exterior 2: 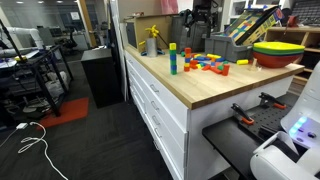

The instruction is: Put one orange block on top of the stack on the right.

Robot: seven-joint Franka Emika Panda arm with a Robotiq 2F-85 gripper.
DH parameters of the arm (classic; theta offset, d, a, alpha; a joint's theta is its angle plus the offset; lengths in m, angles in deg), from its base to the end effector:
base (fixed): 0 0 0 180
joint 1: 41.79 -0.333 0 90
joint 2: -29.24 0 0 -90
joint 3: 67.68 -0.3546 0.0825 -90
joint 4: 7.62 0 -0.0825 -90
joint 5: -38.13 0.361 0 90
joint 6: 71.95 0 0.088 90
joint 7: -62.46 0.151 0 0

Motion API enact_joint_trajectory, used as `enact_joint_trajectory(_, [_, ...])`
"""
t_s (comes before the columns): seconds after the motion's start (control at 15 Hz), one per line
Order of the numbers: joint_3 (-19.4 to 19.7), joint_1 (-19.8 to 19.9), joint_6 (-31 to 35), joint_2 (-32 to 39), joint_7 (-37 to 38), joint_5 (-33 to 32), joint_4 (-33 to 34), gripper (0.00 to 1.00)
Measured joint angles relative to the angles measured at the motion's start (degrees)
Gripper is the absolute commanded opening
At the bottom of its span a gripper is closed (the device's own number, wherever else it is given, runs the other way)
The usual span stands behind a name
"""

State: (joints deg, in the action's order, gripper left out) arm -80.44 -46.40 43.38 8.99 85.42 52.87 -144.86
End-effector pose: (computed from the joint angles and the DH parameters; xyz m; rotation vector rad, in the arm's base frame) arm 0.3734 0.1469 0.4479 -2.9859 0.3399 0.1243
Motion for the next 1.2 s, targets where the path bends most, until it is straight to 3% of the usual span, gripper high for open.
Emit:
enact_joint_trajectory(0.53, [6.1,3.8,1.1,12.9,0.0,-7.6,5.8,1.0])
enact_joint_trajectory(1.2, [13.2,5.4,1.1,24.9,0.0,-7.4,12.7,1.0])
